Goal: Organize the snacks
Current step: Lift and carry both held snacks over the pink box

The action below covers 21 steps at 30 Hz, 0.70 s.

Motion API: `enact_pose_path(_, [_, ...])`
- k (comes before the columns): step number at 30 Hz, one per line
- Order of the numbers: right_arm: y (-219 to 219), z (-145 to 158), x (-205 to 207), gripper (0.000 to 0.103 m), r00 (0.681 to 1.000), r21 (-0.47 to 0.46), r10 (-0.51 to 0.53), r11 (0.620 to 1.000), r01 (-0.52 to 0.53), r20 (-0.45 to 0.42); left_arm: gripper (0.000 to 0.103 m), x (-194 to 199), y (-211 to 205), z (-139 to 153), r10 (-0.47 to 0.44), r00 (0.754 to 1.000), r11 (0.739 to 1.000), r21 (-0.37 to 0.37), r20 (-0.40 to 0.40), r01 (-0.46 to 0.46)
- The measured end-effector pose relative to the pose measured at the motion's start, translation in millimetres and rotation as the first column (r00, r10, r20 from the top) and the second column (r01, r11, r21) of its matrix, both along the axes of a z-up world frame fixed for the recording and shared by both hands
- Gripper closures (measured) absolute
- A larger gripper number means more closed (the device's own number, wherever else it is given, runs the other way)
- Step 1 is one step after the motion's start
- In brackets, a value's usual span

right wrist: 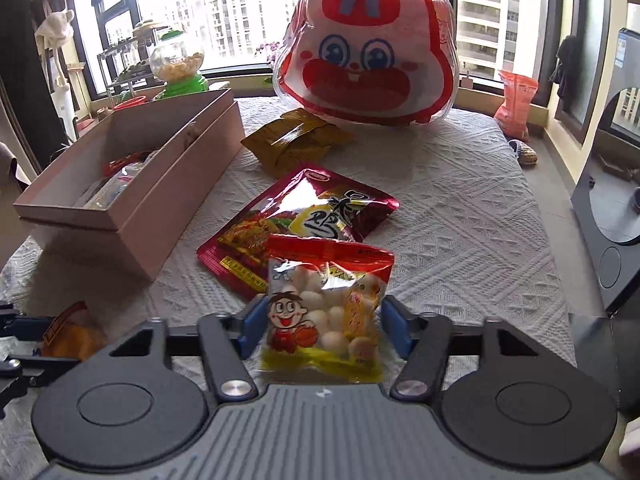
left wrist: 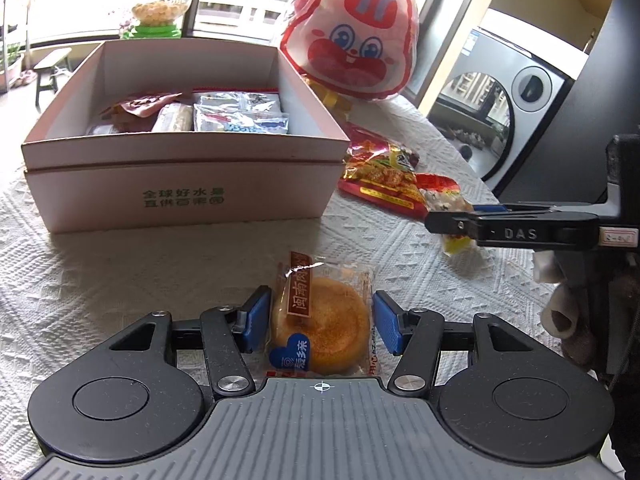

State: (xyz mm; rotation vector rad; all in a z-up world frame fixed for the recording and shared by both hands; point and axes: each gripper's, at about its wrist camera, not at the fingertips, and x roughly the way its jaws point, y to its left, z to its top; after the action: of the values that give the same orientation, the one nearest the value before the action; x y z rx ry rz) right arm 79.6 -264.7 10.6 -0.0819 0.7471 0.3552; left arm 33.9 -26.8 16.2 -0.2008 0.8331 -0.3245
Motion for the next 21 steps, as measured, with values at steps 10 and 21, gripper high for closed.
enact_pose_path(10, [16.6,11.7,-69.5,0.048,0.99,0.008,0.142,0.99,-0.142,0.018,0.043,-2.7,-3.3,0.1,-0.002,1.0,1.0,0.025,0.011,0.002])
enact_pose_path(21, [26.5,15.0,-106.5,0.048,0.986,-0.07,0.15,0.987,-0.145,0.075,0.045,-22.0,-7.0,8.8,-0.08,0.997,0.996,0.043,-0.009,0.081])
